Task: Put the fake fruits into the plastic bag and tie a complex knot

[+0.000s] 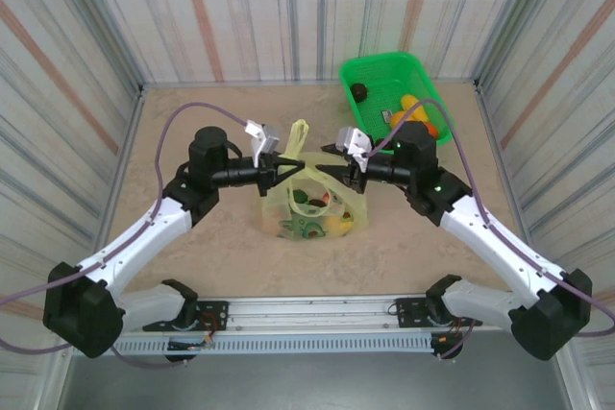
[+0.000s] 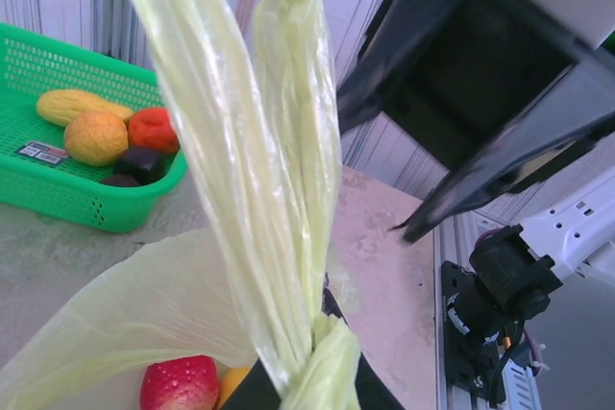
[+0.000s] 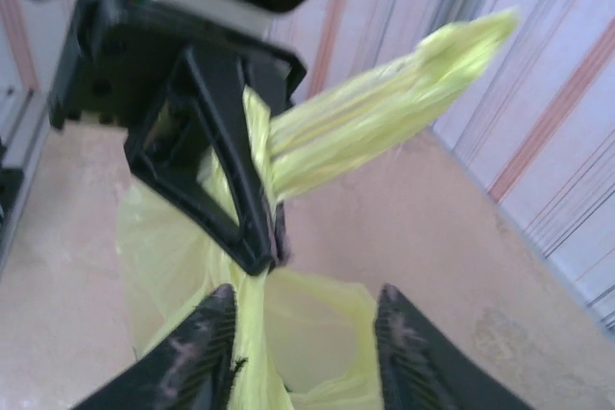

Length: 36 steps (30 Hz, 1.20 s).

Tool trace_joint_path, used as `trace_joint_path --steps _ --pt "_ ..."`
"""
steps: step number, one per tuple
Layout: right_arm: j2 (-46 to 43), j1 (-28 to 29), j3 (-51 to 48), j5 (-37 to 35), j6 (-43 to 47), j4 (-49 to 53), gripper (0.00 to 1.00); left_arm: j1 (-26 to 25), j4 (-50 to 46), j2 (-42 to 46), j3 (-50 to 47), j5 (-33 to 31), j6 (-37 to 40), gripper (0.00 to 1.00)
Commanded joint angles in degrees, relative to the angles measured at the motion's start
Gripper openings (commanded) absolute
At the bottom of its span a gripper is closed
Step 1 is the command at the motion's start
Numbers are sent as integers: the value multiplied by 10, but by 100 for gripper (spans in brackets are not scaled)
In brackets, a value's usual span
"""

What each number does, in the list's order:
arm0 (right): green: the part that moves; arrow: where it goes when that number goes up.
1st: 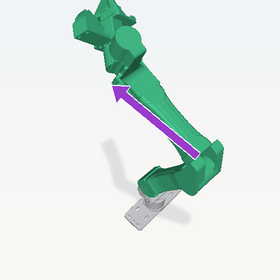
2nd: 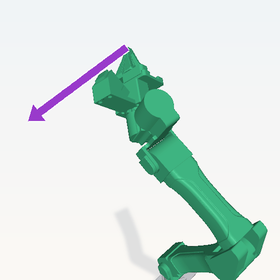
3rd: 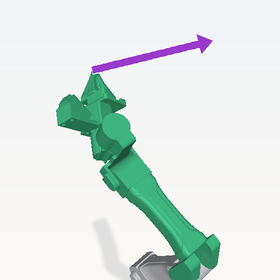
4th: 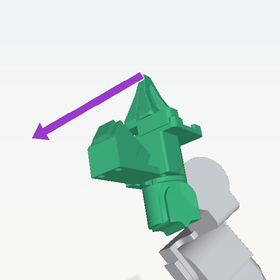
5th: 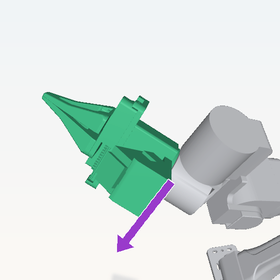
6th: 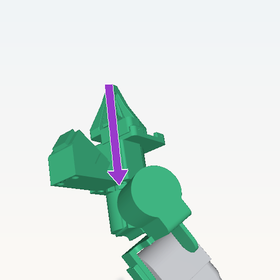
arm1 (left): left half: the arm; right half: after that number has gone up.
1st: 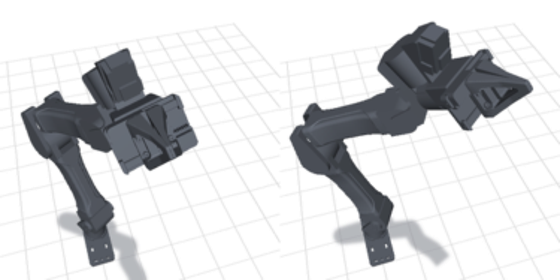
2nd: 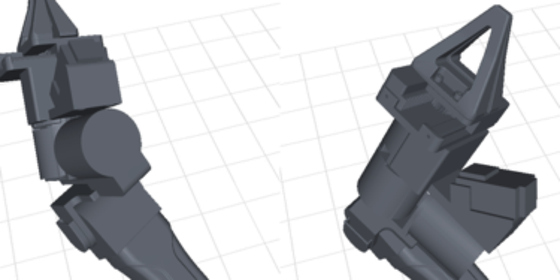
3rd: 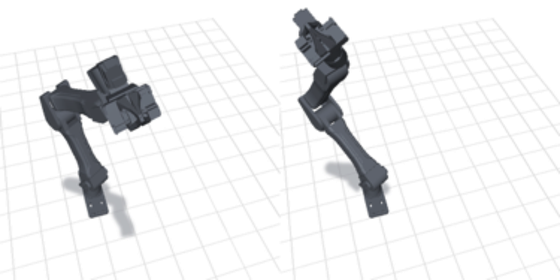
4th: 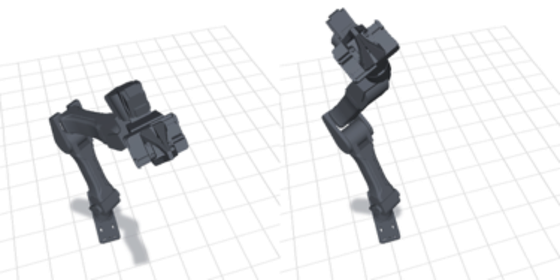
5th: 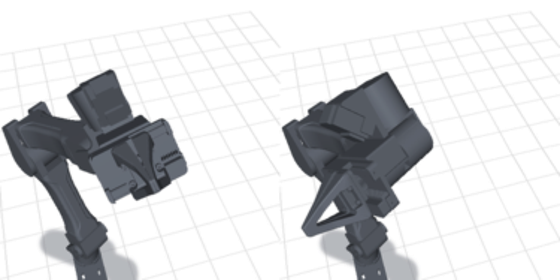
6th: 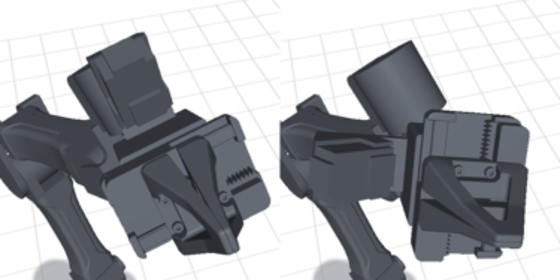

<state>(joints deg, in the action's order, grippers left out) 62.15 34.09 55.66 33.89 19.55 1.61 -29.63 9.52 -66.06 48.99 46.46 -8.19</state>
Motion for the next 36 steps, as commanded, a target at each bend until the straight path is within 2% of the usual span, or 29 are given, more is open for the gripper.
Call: trace_joint_path --steps 1,3,7,11,15,18,20,24,26,36 --pt "-2 -1 52 -13 -127 11 47 -1 18 17 -8 -2 20 0" --pt "12 -2 86 -13 -177 32 45 -6 11 16 -7 -6 34 0" --pt "49 -3 150 3 -261 61 48 -22 -16 22 -5 -24 66 0" --pt "121 -16 256 47 -348 177 50 -26 -19 32 -10 -35 77 0" --pt "180 -12 327 71 -353 283 46 -26 -19 32 -9 -37 79 0" --pt "197 -13 343 68 -354 311 37 -27 -19 34 -10 -38 81 0" --pt "203 -13 351 78 -358 315 30 -28 -20 34 -10 -40 82 0" --pt "204 -15 357 75 -366 312 7 -27 -25 35 -8 -46 84 0" --pt "195 -22 351 71 -374 298 1 -28 -29 36 -8 -49 86 0" --pt "124 -80 288 50 -420 223 0 -25 -56 31 -1 -74 86 0"
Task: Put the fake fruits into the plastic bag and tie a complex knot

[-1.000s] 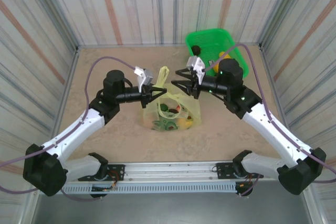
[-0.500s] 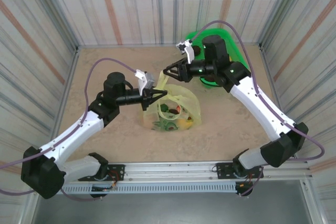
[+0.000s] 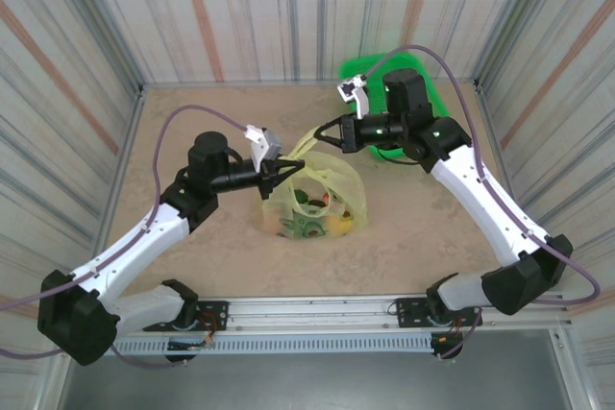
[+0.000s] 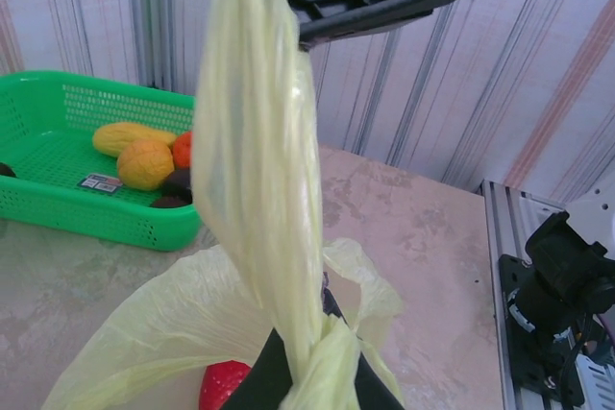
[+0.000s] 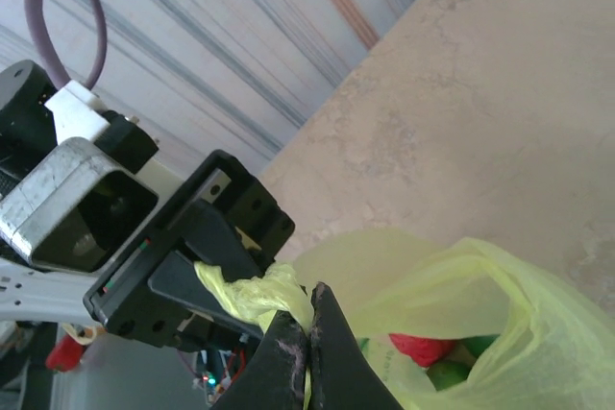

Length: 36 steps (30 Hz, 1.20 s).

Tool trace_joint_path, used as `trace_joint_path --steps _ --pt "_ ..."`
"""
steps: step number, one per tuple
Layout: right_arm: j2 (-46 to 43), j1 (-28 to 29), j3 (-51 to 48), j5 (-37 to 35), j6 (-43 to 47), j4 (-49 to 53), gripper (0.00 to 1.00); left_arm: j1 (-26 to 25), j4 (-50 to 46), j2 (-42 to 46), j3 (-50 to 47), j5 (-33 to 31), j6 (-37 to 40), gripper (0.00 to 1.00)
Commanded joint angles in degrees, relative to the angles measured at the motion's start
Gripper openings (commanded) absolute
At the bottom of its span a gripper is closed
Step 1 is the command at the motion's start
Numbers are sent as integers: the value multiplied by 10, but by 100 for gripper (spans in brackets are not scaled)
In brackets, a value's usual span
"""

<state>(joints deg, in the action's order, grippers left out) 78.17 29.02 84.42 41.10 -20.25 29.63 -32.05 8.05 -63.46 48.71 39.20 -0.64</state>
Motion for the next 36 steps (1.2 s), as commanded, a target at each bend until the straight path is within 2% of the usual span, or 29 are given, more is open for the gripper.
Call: trace_joint_path --steps 1,6,9,17,22,23,26,31,34,36 --pt "-39 -32 -2 -25 -22 -57 0 0 -40 4 2 -1 9 0" --pt "-52 -31 -19 -30 -19 -68 0 1 -41 1 2 -5 5 0" --pt "-86 -7 -56 -36 15 -91 0 7 -37 -4 2 -18 -5 0" --pt "-233 117 -294 -98 105 -191 0 26 -18 -15 2 -30 -34 0" --pt "-218 164 -400 -132 139 -292 0 31 -13 -13 2 -31 -42 0" --pt "-202 172 -409 -134 150 -308 0 31 -12 -12 1 -32 -43 0" --pt "-137 211 -393 -218 200 -308 0 31 -11 -8 1 -33 -48 0" --pt "-67 215 -363 -304 223 -303 0 31 -11 4 -4 -30 -48 0" --pt "-86 216 -359 -293 228 -294 0 30 -13 10 -8 -33 -37 0" --pt "-122 215 -361 -289 226 -288 6 31 -15 12 -9 -38 -32 0"
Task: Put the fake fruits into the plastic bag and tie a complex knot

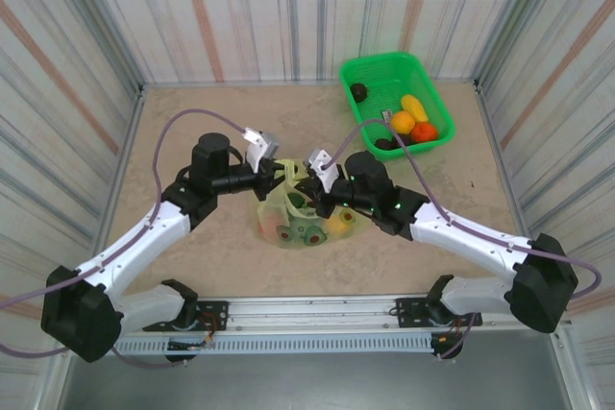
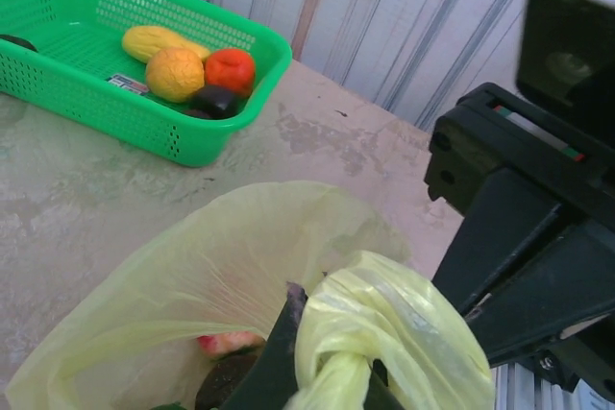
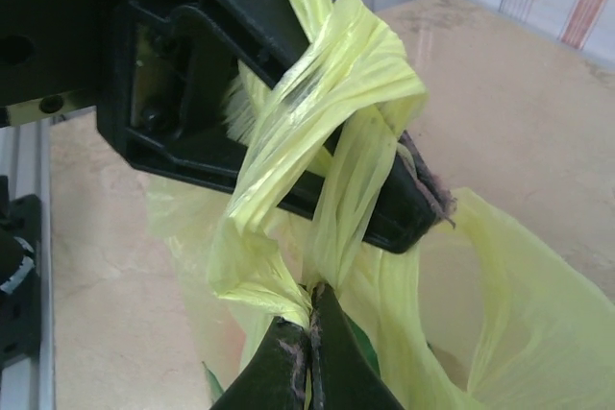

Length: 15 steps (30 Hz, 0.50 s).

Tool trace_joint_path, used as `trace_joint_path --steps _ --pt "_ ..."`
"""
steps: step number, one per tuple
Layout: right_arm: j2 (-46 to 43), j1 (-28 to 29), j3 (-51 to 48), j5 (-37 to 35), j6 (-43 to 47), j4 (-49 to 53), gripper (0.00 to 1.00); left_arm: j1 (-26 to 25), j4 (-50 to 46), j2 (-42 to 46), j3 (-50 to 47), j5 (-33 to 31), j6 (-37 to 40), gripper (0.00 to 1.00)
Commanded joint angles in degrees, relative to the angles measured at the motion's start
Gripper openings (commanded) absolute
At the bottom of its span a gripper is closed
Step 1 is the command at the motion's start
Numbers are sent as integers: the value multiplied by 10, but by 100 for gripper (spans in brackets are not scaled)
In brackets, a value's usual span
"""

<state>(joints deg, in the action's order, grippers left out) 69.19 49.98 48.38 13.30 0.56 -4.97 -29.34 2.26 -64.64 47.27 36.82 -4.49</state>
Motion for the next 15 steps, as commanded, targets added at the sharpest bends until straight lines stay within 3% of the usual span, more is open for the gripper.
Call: trace_joint_path --steps 1,4,7,11,15 --pt "-58 6 -2 -16 17 62 7 3 45 25 4 -15 8 0" --pt "-129 -4 -19 -29 -2 55 9 3 51 22 4 -18 6 0" --pt "-170 -26 -17 -13 -31 59 17 1 57 18 5 -5 5 0" --pt "-157 -50 41 26 -32 116 24 -9 51 18 8 4 20 0" --pt "-109 -68 115 55 -20 191 44 -17 41 22 9 4 34 0"
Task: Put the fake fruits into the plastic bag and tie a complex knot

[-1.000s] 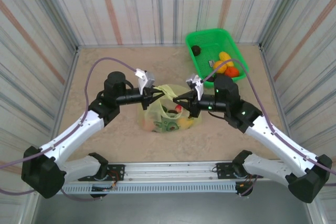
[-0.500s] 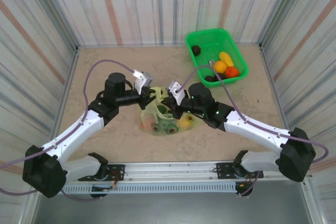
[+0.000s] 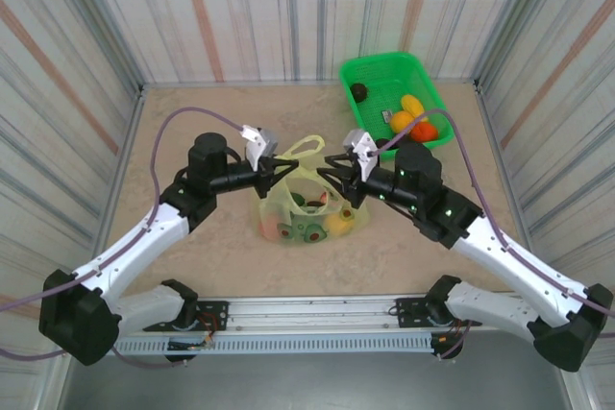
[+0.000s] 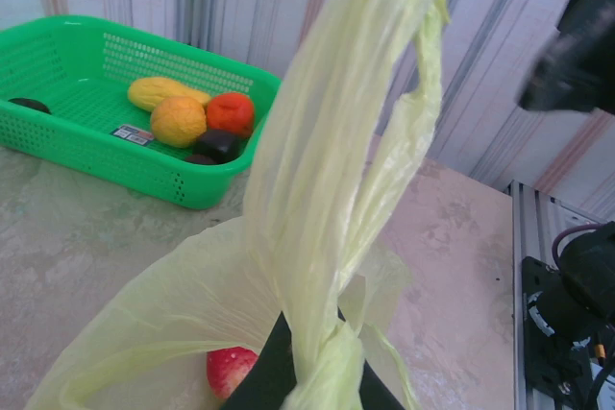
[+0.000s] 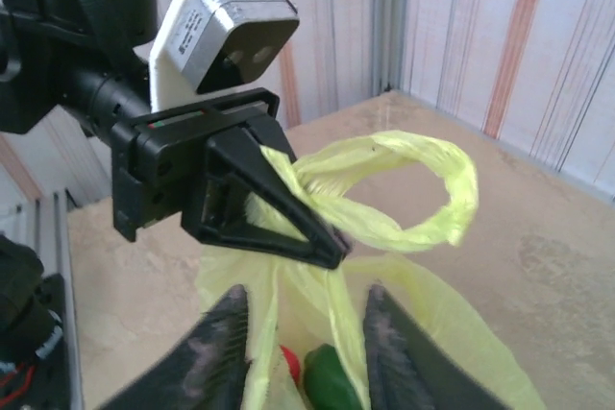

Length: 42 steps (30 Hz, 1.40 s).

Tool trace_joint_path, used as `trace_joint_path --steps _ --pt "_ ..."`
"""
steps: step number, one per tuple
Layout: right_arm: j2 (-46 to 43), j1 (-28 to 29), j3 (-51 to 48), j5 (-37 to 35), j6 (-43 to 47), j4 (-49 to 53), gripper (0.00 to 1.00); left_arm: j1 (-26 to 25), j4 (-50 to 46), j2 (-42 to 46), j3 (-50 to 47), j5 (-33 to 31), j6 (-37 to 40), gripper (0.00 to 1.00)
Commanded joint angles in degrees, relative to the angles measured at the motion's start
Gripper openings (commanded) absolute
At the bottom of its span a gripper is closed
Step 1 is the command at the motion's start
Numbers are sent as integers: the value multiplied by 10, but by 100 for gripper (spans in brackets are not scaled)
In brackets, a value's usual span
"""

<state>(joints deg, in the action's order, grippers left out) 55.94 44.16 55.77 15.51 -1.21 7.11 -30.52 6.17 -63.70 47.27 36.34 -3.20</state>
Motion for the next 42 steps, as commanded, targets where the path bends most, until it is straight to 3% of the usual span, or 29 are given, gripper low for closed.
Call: trace_joint_path --steps 1,5,11,15,22,27,29,42 --pt "34 -14 57 28 -1 87 49 -5 2 14 9 10 22 0" --pt "53 -36 91 23 -1 111 57 -5 2 17 7 9 22 0" --pt "82 -66 136 43 -4 138 56 -5 4 18 7 12 22 0" --pt "109 -82 160 95 -16 135 54 -6 5 19 7 15 23 0" --pt "160 -88 198 135 -20 132 39 -5 4 21 6 16 25 0" --pt "164 -106 206 157 -29 117 7 -6 1 19 6 14 26 0" --pt "154 -119 199 162 -41 103 1 -6 -4 19 7 8 25 0" --pt "131 -158 182 160 -77 74 0 -6 -22 17 10 -1 24 0"
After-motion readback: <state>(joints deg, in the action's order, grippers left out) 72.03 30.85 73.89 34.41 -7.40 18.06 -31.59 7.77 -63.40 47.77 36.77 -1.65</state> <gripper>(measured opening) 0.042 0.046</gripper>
